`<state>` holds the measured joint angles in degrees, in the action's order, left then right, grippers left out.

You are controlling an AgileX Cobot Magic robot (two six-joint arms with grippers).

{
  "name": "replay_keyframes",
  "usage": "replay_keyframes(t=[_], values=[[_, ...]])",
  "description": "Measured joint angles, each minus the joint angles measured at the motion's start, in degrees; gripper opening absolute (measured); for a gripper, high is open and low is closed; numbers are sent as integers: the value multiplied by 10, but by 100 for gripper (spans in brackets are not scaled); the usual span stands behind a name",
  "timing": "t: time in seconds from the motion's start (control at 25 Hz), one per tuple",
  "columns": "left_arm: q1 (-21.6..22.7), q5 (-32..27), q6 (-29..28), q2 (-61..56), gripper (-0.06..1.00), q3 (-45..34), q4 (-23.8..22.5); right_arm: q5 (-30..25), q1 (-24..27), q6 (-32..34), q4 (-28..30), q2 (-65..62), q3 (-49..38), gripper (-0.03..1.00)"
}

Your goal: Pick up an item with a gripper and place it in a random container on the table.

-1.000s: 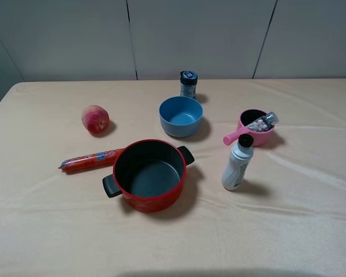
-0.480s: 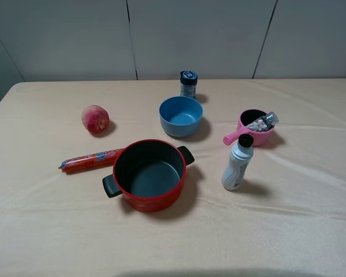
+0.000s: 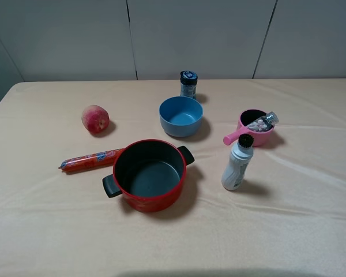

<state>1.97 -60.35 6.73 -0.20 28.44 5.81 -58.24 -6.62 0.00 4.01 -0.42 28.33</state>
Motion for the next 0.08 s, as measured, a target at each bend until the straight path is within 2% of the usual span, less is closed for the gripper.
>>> replay_keyframes(t=[0.08], values=[[0,0,0,0,99,0,0,0,0,0,0,0,0,69]])
